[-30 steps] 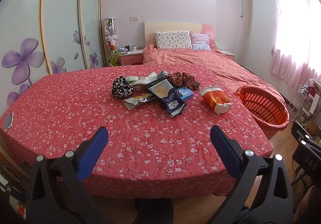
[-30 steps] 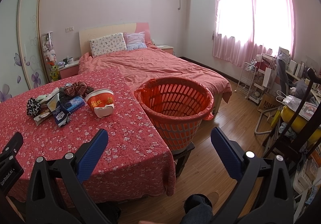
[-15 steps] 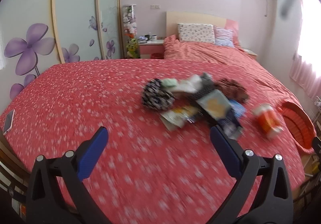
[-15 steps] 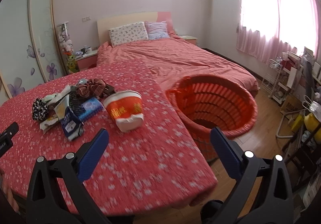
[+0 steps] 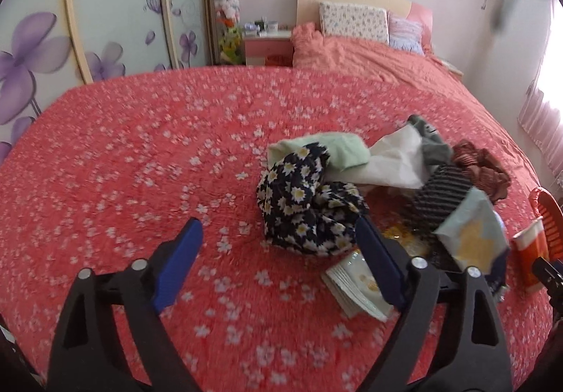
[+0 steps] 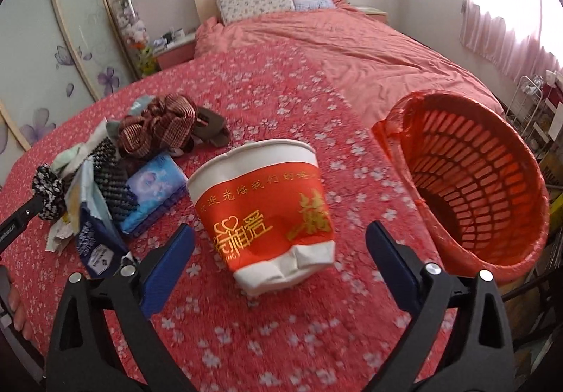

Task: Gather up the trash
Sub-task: 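Grasp the red-and-white paper cup with the right tool while the left tool grasps the floral cloth, then carry the cup and floral cloth over the orange basket and release both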

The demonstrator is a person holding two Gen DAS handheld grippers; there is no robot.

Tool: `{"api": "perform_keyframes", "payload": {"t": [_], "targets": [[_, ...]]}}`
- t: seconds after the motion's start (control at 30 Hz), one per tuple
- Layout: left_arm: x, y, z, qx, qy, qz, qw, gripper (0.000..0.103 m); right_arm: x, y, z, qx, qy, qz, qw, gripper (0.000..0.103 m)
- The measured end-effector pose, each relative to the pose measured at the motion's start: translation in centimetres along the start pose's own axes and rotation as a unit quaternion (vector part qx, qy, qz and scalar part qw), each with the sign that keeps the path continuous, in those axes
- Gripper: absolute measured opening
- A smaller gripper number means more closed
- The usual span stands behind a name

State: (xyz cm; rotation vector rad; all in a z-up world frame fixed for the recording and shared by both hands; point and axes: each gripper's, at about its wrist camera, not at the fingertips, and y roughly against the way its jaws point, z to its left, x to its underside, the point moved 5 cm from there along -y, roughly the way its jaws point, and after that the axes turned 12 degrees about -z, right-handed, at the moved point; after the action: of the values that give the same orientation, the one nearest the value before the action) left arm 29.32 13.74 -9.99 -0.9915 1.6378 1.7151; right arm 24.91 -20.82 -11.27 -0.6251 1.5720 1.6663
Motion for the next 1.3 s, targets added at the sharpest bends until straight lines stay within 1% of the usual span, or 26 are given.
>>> {"api": "perform_keyframes", "payload": {"t": [0.07, 0.13, 0.17, 0.2, 0.23, 0.3, 0.37, 0.4, 0.43, 0.5, 0.53, 0.57, 0.6, 0.63, 0.73, 0.9, 1.0, 1.17, 1.3], "targets": [[0.1, -0.8, 0.0, 0.005, -0.001, 0.005, 1.0000, 0.078, 0.0, -0.6, 0.4, 0.000, 0.007, 0.005, 1.000, 0.094], [0.2, -1.2, -0.2, 0.014, -0.004, 0.007, 0.9999, 0.073, 0.0, -1.3, 0.7, -0.002, 0.014, 0.013, 1.000, 0.088], [0.1, -1.6, -0.3, 0.018, -0.005, 0.009, 0.9998, 0.069, 0.0, -1.6, 0.9, -0.002, 0.016, 0.017, 1.000, 0.082], [0.1, -1.8, -0.4, 0.022, -0.005, 0.011, 0.9997, 0.064, 0.1, -1.9, 1.1, -0.004, 0.016, 0.023, 1.000, 0.080], [0.2, -2.0, -0.5, 0.026, -0.005, 0.013, 0.9996, 0.061, 0.2, -1.9, 1.1, -0.004, 0.016, 0.023, 1.000, 0.080], [0.3, -2.4, -0.8, 0.039, -0.001, 0.019, 0.9991, 0.046, 0.2, -1.8, 1.1, -0.005, 0.016, 0.022, 1.000, 0.079], [0.6, -2.7, -1.0, 0.054, 0.002, 0.024, 0.9982, 0.036, 0.2, -1.6, 0.9, -0.009, 0.014, 0.020, 1.000, 0.079], [0.7, -2.8, -1.1, 0.056, 0.001, 0.026, 0.9981, 0.034, 0.2, -1.7, 0.9, -0.009, 0.014, 0.019, 1.000, 0.079], [0.8, -2.8, -1.2, 0.058, -0.002, 0.024, 0.9980, 0.034, 0.2, -1.6, 0.8, -0.009, 0.012, 0.018, 1.000, 0.079], [0.9, -2.8, -1.3, 0.055, -0.005, 0.021, 0.9983, 0.038, 0.4, -1.7, 0.7, -0.007, 0.011, 0.021, 1.000, 0.079], [0.9, -2.8, -1.3, 0.054, -0.005, 0.020, 0.9983, 0.038, 0.4, -1.7, 0.7, -0.007, 0.011, 0.020, 1.000, 0.079], [1.0, -2.9, -1.3, 0.056, -0.004, 0.021, 0.9982, 0.035, 0.3, -1.7, 0.7, -0.007, 0.011, 0.020, 1.000, 0.079], [1.0, -2.9, -1.3, 0.060, -0.002, 0.023, 0.9979, 0.022, 0.4, -1.7, 0.6, -0.008, 0.010, 0.021, 1.000, 0.078], [1.0, -2.8, -1.4, 0.069, 0.002, 0.025, 0.9973, 0.018, 0.3, -1.6, 0.6, -0.013, 0.007, 0.021, 1.000, 0.078], [0.5, -1.8, -1.1, 0.071, -0.001, 0.012, 0.9974, 0.015, -0.1, -0.8, 0.5, -0.018, 0.003, 0.010, 1.000, 0.078], [-1.0, 1.0, -0.5, 0.069, -0.003, -0.015, 0.9975, 0.014, -1.3, 1.1, 0.3, -0.024, 0.001, -0.014, 1.000, 0.078], [-2.3, 3.2, -0.7, 0.074, -0.002, -0.033, 0.9967, 0.014, -2.1, 2.5, 0.0, -0.027, 0.003, -0.032, 0.999, 0.078], [-3.5, 6.9, -3.4, 0.100, -0.010, -0.057, 0.9933, 0.015, -3.4, 5.0, -1.0, -0.021, 0.011, -0.065, 0.998, 0.078], [-3.9, 8.8, -7.0, 0.130, -0.024, -0.067, 0.9889, 0.015, -4.0, 6.5, -2.8, -0.009, 0.006, -0.085, 0.996, 0.078]]}}
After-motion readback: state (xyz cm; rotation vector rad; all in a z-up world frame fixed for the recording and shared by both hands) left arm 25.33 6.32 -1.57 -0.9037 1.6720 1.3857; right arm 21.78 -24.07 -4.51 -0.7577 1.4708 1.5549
